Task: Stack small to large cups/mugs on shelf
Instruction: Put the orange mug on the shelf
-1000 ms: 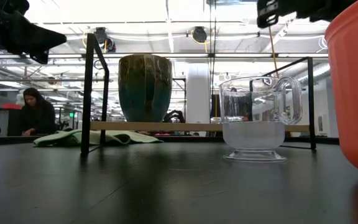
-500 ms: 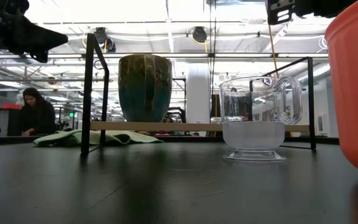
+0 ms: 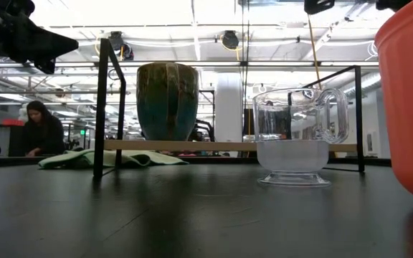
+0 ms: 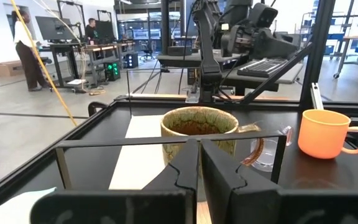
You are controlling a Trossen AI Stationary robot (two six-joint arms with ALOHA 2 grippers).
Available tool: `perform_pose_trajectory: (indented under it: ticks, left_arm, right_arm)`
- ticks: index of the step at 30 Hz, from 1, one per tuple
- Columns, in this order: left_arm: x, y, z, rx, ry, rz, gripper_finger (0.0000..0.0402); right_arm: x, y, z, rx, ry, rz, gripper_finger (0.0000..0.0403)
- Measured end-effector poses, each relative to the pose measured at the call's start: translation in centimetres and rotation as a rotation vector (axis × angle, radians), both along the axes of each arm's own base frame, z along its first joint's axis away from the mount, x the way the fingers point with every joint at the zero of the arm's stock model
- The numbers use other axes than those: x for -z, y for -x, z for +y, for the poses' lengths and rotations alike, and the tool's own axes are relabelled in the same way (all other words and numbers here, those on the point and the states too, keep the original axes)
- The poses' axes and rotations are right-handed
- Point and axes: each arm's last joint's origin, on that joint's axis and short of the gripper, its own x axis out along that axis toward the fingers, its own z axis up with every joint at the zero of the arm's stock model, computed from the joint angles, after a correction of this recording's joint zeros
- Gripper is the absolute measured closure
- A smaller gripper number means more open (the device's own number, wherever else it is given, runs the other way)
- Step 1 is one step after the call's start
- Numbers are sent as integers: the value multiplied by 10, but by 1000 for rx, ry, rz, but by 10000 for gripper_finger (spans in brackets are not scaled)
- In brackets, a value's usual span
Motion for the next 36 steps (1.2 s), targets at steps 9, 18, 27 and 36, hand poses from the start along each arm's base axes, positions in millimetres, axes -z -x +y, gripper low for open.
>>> perform_pose_trajectory:
  ticks: [9, 18, 27, 36]
  left_arm:
    - [0, 0, 0, 0, 10, -3, 380]
    - [-4, 0, 0, 0, 26, -43, 380]
    - [-6, 0, 0, 0, 33, -67, 380]
    - [-6, 0, 0, 1, 29, -65, 380]
  right_arm:
    - [-15, 5, 35, 14, -26, 50, 403]
    - [-35, -4, 76, 254, 124, 204, 403]
    - [-38, -17, 96, 308, -18, 373, 403]
    - [-50, -17, 119, 371, -22, 513, 403]
